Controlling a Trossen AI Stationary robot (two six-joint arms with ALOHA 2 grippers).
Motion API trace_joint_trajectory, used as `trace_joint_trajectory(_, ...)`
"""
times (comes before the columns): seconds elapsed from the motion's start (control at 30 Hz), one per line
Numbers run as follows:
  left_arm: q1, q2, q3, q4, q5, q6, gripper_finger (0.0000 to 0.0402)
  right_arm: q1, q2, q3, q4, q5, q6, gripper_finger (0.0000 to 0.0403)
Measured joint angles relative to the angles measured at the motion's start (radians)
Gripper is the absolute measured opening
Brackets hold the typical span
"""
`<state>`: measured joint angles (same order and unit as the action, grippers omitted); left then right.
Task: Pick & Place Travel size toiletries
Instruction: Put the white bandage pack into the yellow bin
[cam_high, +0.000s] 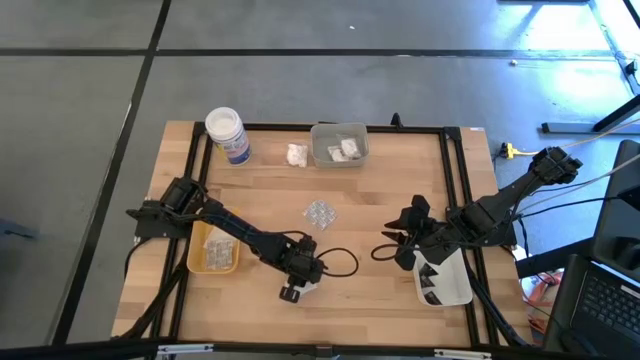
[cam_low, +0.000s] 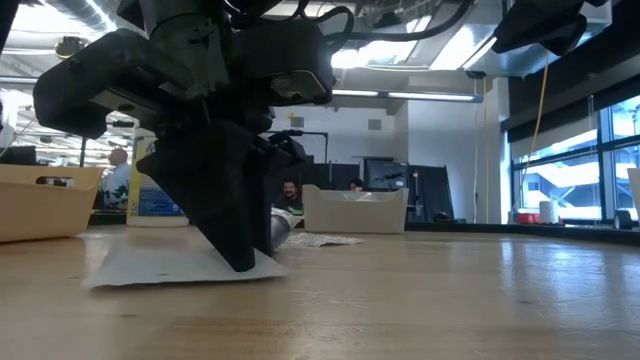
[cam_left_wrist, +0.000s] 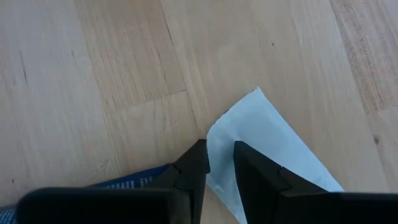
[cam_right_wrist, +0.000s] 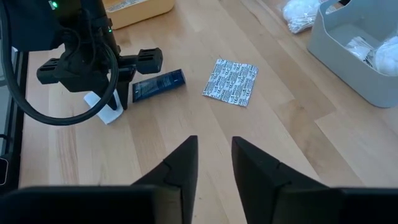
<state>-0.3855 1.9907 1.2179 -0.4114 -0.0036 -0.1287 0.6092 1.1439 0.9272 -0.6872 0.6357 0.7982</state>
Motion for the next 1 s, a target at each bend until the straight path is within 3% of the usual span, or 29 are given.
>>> trace_joint_trajectory(0.63, -0.001, 0.004, 0.047, -0.031, 0.000, 0.000, 0.0012, 0.000, 0.000, 0.000, 0.000, -0.023, 0.005, 0.0103)
trace_joint_trajectory(1.0, -0.003, 0.005, 0.091, -0.148, 0.034, -0.008, 0.0005, 0.000, 0.000, 0.000, 0.003, -0.023, 0.006, 0.0108)
